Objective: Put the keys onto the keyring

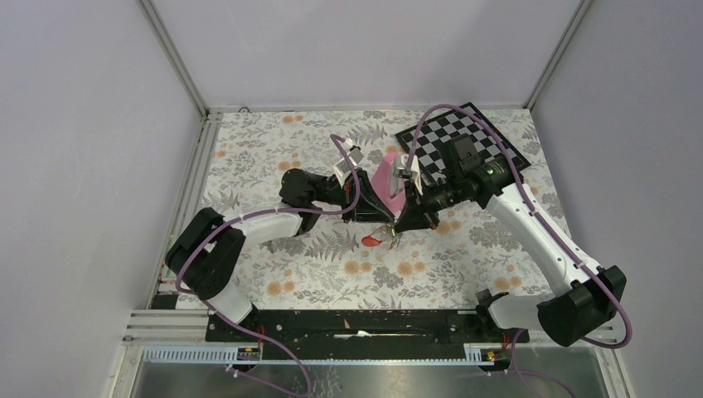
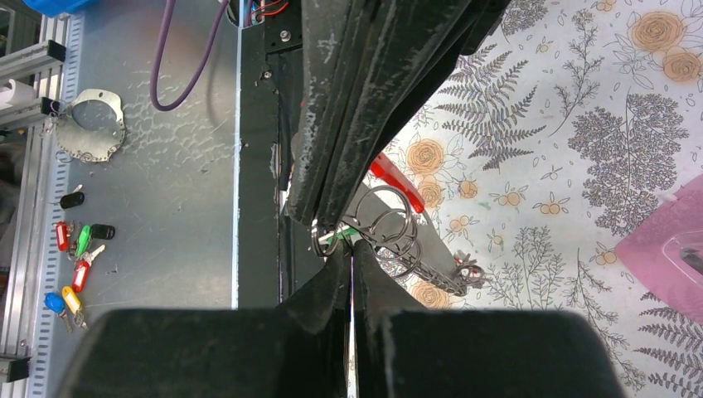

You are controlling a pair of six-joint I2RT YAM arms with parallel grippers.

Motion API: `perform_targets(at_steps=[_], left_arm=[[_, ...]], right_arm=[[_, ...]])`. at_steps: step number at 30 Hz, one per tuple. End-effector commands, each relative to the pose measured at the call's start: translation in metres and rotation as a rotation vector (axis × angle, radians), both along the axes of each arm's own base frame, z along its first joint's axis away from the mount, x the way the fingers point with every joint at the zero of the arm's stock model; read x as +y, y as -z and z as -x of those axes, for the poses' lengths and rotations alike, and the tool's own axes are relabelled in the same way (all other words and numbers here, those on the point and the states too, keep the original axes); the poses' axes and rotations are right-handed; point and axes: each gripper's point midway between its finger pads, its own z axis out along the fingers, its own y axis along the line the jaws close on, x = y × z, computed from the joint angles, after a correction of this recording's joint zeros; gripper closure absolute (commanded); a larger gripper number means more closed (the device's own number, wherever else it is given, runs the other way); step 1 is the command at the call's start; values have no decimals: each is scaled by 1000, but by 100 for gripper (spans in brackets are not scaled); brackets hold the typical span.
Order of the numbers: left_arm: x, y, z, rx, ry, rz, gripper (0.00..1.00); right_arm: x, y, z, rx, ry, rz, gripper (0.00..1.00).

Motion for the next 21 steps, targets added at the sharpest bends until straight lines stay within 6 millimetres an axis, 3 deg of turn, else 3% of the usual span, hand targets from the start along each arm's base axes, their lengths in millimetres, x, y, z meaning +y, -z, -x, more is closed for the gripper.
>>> perform_targets(at_steps=[1, 21], left_arm=[[2, -18, 17, -121, 62, 67, 100], [3, -5, 18, -156, 101, 34, 100]], right_arm=[[4, 2, -11, -18, 10, -10, 100], [-7, -20, 8, -84, -27, -14, 100]])
